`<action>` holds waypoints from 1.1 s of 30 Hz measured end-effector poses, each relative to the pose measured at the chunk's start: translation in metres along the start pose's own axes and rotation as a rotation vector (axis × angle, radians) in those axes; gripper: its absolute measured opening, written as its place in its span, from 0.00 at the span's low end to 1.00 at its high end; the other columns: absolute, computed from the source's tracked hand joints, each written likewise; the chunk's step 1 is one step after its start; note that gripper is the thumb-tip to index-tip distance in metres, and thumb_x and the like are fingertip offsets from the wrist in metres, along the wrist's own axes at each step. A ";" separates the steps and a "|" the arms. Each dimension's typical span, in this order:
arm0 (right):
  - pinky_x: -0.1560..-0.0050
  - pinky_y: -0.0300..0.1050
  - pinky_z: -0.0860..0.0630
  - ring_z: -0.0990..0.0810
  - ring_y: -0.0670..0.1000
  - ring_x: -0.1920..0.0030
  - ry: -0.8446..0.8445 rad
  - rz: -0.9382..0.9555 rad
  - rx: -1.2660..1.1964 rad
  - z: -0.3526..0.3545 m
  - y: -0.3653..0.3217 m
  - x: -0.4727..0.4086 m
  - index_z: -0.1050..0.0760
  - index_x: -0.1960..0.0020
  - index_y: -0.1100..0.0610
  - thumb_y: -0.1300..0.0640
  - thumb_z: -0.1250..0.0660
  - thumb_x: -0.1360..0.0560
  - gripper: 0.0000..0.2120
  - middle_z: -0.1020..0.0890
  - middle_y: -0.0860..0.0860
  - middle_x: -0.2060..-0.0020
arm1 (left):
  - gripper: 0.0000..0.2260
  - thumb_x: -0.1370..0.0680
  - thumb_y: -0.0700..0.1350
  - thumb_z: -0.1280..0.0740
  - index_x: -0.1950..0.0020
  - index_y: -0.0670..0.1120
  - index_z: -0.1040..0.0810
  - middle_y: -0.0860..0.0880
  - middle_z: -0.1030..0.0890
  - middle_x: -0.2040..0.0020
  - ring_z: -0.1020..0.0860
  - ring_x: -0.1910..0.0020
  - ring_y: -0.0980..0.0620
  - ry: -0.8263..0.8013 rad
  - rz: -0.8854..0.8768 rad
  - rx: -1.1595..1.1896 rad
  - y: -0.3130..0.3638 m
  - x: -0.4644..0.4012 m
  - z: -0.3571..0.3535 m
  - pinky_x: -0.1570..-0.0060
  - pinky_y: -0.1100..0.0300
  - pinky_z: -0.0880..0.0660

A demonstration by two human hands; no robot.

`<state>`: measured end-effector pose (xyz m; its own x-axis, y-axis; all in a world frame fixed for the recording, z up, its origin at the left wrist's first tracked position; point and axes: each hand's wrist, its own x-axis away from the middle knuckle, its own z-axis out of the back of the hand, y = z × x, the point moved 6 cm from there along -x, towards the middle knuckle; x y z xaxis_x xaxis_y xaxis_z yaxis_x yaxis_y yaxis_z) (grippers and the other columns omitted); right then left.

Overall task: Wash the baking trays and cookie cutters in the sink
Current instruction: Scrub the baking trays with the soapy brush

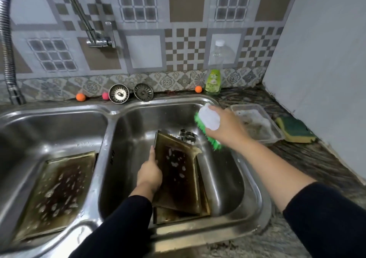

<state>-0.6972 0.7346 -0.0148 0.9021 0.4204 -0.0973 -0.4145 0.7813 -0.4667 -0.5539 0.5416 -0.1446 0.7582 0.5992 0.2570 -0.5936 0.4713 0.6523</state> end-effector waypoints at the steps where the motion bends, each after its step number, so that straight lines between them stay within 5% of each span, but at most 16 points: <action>1: 0.43 0.49 0.27 0.27 0.58 0.39 -0.030 0.030 -0.030 -0.013 -0.008 0.008 0.41 0.27 0.40 0.49 0.30 0.30 0.35 0.29 0.54 0.36 | 0.28 0.18 0.43 0.49 0.21 0.58 0.56 0.44 0.25 0.38 0.24 0.44 0.46 0.031 -0.014 0.039 0.001 -0.001 0.007 0.42 0.55 0.31; 7: 0.55 0.44 0.28 0.26 0.51 0.50 -0.077 0.214 -0.083 -0.061 -0.059 0.051 0.48 0.25 0.35 0.48 0.34 0.26 0.35 0.36 0.44 0.52 | 0.23 0.16 0.44 0.48 0.22 0.58 0.46 0.50 0.23 0.41 0.26 0.48 0.55 0.265 -0.191 0.376 0.024 0.002 0.065 0.46 0.63 0.34; 11: 0.54 0.46 0.24 0.25 0.50 0.53 0.015 0.320 -0.006 -0.063 -0.087 0.073 0.52 0.25 0.37 0.46 0.38 0.23 0.32 0.35 0.43 0.49 | 0.24 0.16 0.40 0.47 0.22 0.58 0.45 0.63 0.27 0.48 0.27 0.51 0.65 0.384 -0.319 0.537 0.045 0.009 0.105 0.51 0.71 0.34; 15: 0.59 0.42 0.28 0.23 0.54 0.49 0.134 0.357 0.019 -0.030 -0.104 0.040 0.51 0.24 0.39 0.47 0.38 0.22 0.32 0.32 0.50 0.38 | 0.26 0.17 0.36 0.47 0.22 0.56 0.45 0.80 0.31 0.52 0.30 0.49 0.81 0.327 -0.473 0.609 0.054 0.017 0.123 0.50 0.84 0.37; 21: 0.51 0.46 0.26 0.26 0.56 0.40 0.287 0.245 -0.015 0.022 -0.131 -0.013 0.49 0.23 0.41 0.48 0.37 0.23 0.32 0.32 0.54 0.31 | 0.25 0.17 0.34 0.47 0.22 0.50 0.43 0.83 0.34 0.50 0.34 0.49 0.86 0.325 -0.548 0.668 0.070 0.027 0.132 0.48 0.86 0.40; 26: 0.57 0.42 0.30 0.23 0.52 0.49 0.122 0.343 -0.020 -0.045 -0.137 0.068 0.50 0.25 0.37 0.46 0.38 0.24 0.32 0.29 0.48 0.41 | 0.26 0.18 0.34 0.47 0.22 0.54 0.42 0.65 0.34 0.33 0.35 0.39 0.79 0.395 -0.498 0.714 0.045 0.016 0.143 0.37 0.78 0.37; 30: 0.61 0.38 0.35 0.24 0.51 0.50 0.171 0.388 0.034 -0.036 -0.147 0.057 0.52 0.24 0.39 0.47 0.39 0.22 0.32 0.30 0.49 0.42 | 0.28 0.19 0.32 0.47 0.22 0.54 0.44 0.73 0.30 0.49 0.29 0.53 0.81 0.331 -0.512 0.684 0.049 0.030 0.136 0.55 0.83 0.34; 33: 0.58 0.39 0.34 0.27 0.51 0.46 0.263 0.303 -0.011 0.002 -0.162 0.005 0.50 0.23 0.41 0.48 0.38 0.22 0.32 0.29 0.52 0.38 | 0.32 0.21 0.28 0.48 0.22 0.53 0.45 0.73 0.33 0.48 0.33 0.54 0.86 0.259 -0.550 0.657 0.063 0.038 0.126 0.53 0.86 0.37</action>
<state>-0.6258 0.6108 0.0618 0.7397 0.4978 -0.4528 -0.6665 0.6346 -0.3912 -0.5285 0.5126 -0.0044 0.7581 0.5627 -0.3297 0.1707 0.3168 0.9330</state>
